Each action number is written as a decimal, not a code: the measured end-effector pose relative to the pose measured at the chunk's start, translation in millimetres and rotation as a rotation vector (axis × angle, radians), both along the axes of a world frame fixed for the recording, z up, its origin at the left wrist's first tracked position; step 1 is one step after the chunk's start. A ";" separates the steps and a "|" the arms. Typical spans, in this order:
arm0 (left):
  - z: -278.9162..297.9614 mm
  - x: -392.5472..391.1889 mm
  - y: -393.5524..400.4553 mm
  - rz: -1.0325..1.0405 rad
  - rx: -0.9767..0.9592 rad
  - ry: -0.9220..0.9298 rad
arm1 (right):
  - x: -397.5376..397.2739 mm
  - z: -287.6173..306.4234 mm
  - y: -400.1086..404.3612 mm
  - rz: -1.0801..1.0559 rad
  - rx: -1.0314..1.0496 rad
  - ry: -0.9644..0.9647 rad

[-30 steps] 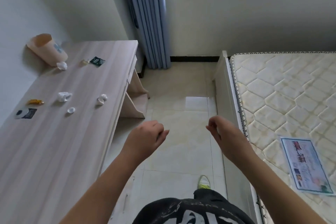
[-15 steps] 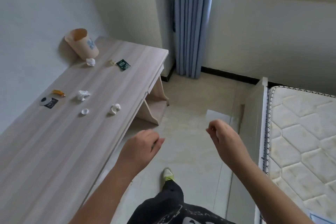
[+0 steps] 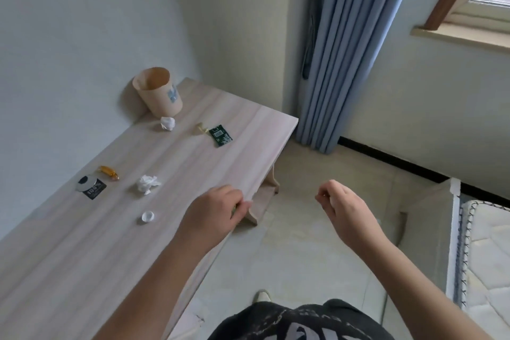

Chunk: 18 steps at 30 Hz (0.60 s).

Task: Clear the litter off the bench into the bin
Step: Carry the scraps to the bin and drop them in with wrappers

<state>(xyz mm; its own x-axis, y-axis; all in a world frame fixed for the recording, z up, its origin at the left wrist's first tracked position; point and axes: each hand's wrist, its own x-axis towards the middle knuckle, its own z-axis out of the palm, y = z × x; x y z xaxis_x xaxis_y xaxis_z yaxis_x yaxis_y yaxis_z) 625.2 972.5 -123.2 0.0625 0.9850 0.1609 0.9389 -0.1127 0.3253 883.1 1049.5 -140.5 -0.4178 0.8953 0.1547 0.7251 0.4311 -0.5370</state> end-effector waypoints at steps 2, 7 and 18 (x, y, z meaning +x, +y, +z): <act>7.0 -5.6 24.2 -0.005 0.045 0.025 | -7.2 2.5 22.1 0.014 0.011 0.004; 4.3 -1.2 87.5 0.110 0.065 0.004 | -16.5 1.9 94.5 0.084 0.012 -0.009; -10.9 9.8 210.3 0.377 -0.058 0.002 | -42.8 0.8 286.7 0.326 -0.016 0.015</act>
<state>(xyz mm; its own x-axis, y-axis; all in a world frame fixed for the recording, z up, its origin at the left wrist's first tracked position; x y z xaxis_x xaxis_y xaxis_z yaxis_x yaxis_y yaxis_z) 634.9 1182.8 -134.0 -0.3053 0.9465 0.1046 0.9117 0.2588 0.3191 840.3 1336.2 -139.7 -0.6806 0.7173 0.1495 0.5426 0.6305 -0.5550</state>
